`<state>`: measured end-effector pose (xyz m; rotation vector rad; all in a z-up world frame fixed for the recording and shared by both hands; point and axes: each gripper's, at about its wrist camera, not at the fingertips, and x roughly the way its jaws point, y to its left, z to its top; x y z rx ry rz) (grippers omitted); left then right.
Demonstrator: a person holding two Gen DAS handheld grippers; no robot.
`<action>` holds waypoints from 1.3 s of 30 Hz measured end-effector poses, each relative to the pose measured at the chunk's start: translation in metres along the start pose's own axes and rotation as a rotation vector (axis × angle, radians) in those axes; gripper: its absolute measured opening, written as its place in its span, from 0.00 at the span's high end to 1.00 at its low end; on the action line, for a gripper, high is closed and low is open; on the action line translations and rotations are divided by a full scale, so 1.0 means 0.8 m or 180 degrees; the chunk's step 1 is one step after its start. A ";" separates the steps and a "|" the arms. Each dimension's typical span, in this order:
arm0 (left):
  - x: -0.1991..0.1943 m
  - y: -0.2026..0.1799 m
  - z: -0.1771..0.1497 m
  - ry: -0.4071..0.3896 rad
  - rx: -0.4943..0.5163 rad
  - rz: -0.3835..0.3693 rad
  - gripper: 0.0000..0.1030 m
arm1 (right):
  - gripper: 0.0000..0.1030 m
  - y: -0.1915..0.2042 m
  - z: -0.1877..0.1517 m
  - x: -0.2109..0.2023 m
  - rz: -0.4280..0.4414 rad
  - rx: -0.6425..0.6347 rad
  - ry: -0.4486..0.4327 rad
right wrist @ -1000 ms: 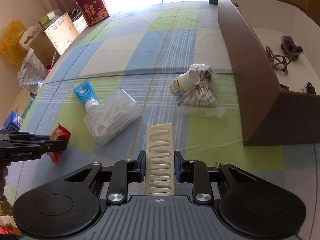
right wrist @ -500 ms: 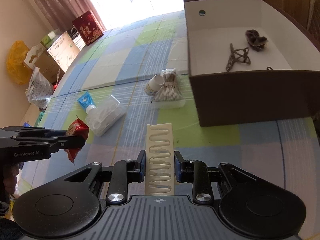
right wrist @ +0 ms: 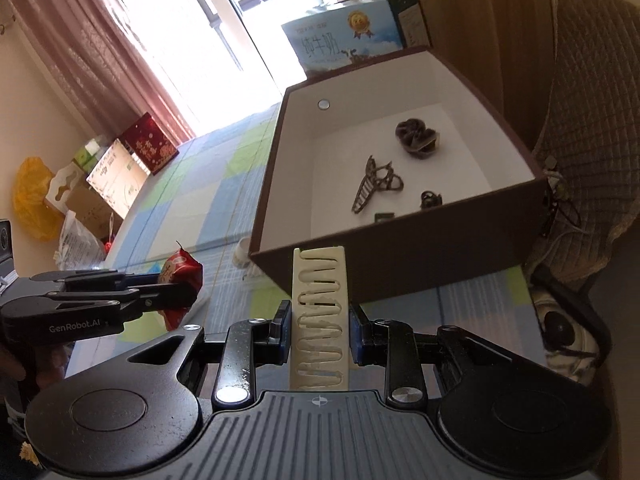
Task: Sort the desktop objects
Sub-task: 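Carry red snack packet in left tool while right tool carries white clip over box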
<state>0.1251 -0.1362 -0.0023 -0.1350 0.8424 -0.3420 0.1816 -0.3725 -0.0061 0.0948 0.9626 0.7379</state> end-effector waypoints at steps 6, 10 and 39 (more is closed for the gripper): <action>0.027 -0.028 0.046 -0.0143 0.0119 0.0014 0.77 | 0.76 -0.028 0.044 -0.013 0.0027 -0.0088 -0.0183; 0.049 -0.038 0.074 -0.0181 0.0142 0.0055 0.77 | 0.76 -0.046 0.077 -0.012 0.0042 -0.0162 -0.0256; 0.240 -0.040 0.127 0.0583 0.0068 0.0519 0.77 | 0.76 -0.123 0.160 0.150 -0.0225 -0.0552 0.0530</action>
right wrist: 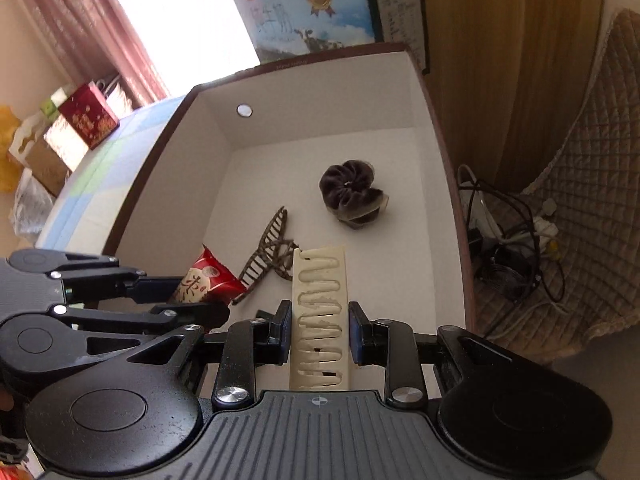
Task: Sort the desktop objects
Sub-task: 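Open left tool dropping snack packet while right tool releases white clip into box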
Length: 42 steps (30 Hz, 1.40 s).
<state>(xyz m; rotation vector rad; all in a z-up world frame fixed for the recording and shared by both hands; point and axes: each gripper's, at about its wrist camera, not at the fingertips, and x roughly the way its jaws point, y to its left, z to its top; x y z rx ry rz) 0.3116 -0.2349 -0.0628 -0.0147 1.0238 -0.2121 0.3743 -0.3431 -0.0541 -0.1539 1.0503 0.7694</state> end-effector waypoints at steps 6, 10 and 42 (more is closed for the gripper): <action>0.014 -0.006 -0.005 0.0114 0.0060 0.0036 0.77 | 0.76 0.007 -0.003 0.013 -0.0045 -0.0183 0.0145; 0.020 -0.008 -0.007 0.0153 0.0111 0.0078 0.77 | 0.76 0.008 -0.005 0.017 -0.0035 -0.0207 0.0202; -0.034 -0.023 -0.004 -0.0147 0.0151 0.0046 0.17 | 0.02 0.024 -0.012 -0.063 -0.0293 -0.0246 -0.0415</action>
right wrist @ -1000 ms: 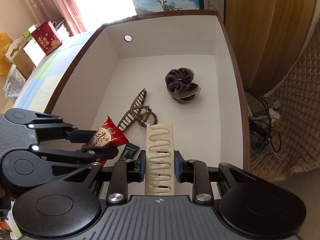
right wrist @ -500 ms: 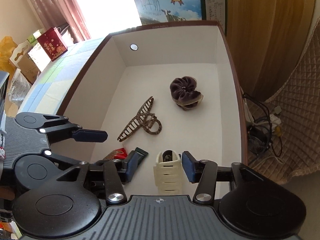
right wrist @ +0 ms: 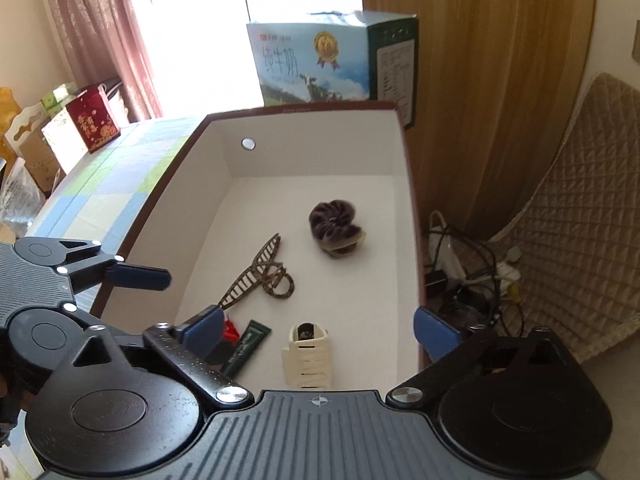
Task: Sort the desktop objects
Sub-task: 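Open left tool dropping snack packet while right tool releases white clip into box, then withdraw both open tools from the box back over the table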
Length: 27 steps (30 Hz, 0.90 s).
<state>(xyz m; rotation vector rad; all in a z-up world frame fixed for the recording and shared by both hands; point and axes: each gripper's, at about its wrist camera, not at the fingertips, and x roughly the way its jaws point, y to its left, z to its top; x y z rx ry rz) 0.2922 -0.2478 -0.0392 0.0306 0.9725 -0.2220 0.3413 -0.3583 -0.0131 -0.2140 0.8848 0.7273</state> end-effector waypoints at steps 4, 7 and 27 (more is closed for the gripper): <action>-0.010 0.003 -0.001 -0.0046 -0.0039 0.0050 0.13 | 0.02 -0.006 0.000 -0.010 0.0034 0.0153 -0.0086; -0.018 0.004 -0.001 -0.0073 -0.0064 0.0087 0.08 | 0.02 -0.010 0.001 -0.017 0.0036 0.0277 -0.0125; -0.083 0.012 -0.030 -0.0271 -0.0193 0.0119 0.04 | 0.02 0.008 -0.026 -0.046 -0.0107 0.0444 -0.0136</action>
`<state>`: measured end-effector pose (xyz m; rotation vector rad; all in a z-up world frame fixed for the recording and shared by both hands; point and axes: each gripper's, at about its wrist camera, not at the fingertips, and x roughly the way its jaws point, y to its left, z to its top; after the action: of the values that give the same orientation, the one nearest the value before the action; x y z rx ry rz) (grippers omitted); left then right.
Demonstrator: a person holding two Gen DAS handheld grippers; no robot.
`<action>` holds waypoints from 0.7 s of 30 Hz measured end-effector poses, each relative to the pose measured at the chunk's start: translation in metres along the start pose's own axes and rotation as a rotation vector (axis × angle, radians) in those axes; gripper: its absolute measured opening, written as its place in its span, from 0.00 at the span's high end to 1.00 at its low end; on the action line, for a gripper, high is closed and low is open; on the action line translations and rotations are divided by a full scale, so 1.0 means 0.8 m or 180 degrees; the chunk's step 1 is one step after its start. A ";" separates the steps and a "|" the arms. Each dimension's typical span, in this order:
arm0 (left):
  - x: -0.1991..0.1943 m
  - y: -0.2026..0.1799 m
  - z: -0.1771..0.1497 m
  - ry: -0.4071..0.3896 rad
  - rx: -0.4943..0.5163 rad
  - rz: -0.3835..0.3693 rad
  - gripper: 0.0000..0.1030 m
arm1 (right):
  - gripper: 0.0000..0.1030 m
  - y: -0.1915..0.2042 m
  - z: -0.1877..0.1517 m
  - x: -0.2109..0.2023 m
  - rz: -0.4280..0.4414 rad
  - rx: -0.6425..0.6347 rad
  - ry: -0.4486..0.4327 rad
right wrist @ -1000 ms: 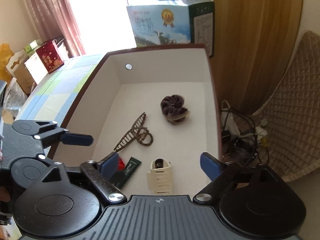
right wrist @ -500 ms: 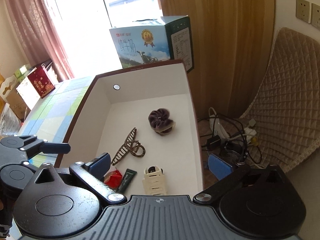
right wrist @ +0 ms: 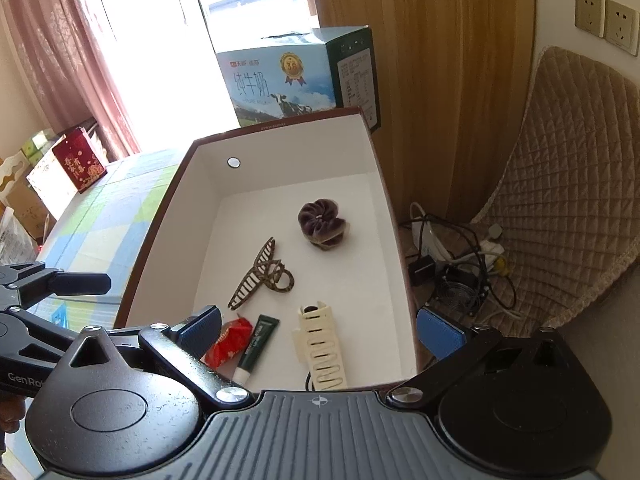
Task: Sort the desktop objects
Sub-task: 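Withdraw both open tools from the box back over the table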
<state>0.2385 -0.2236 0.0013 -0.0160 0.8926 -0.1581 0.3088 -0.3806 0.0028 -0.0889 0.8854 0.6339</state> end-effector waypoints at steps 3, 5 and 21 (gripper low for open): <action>-0.010 0.005 -0.007 -0.0008 -0.0018 -0.0006 0.04 | 0.02 0.008 -0.006 -0.005 -0.0005 0.0012 -0.0009; -0.016 0.010 -0.011 -0.0019 -0.0037 -0.0004 0.04 | 0.02 0.014 -0.010 -0.009 -0.0021 0.0010 -0.0029; -0.072 0.040 -0.049 -0.0108 -0.0122 -0.0057 0.04 | 0.02 0.065 -0.046 -0.032 -0.0046 0.0047 -0.0059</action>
<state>0.1770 -0.1816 0.0185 -0.0623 0.8617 -0.1571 0.2425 -0.3624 0.0080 -0.0759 0.8709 0.6136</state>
